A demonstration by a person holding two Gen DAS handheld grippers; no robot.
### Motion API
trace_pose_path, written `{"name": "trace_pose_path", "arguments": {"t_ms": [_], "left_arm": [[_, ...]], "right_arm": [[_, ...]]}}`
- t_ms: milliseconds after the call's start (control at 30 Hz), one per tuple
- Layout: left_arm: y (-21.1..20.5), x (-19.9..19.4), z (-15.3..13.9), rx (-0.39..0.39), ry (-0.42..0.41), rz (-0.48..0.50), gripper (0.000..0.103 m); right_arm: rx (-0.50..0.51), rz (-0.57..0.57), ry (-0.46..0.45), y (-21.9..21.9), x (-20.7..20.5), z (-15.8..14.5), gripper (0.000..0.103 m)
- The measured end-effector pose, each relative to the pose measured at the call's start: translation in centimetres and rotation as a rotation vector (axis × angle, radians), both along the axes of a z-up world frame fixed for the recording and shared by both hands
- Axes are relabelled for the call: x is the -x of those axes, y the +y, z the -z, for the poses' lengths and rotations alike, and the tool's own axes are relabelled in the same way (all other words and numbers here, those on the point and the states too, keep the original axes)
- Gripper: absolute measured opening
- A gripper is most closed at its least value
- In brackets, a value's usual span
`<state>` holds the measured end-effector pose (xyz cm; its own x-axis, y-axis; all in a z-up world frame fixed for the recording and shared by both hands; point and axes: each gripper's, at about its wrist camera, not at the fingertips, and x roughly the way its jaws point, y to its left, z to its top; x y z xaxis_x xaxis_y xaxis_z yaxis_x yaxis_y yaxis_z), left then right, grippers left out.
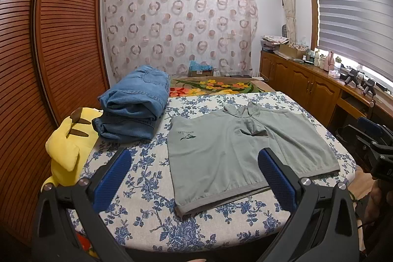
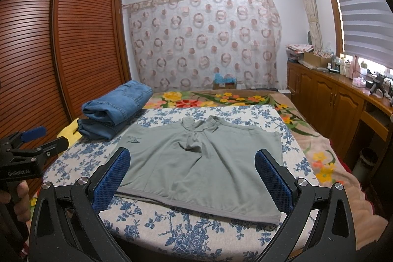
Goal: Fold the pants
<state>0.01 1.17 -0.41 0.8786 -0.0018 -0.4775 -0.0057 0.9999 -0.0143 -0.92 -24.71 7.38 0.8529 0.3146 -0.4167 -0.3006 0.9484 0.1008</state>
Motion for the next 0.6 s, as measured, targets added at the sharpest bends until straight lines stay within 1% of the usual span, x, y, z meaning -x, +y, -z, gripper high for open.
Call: {"name": "trace_pose_path", "arguments": {"t_ms": [167,200,600], "left_arm": [[-0.1,0.1,-0.2,-0.001,-0.002,0.000,0.103],[-0.7,0.4,-0.9,-0.003,-0.004,0.000,0.103],[-0.8,0.4,-1.1,-0.006,-0.008,0.000,0.103]], "right_arm": [[-0.001,0.000,0.000,0.0,0.0,0.0,0.103],[-0.001,0.000,-0.001,0.0,0.0,0.0,0.103],[-0.001,0.000,-0.001,0.0,0.1,0.0,0.103]]}}
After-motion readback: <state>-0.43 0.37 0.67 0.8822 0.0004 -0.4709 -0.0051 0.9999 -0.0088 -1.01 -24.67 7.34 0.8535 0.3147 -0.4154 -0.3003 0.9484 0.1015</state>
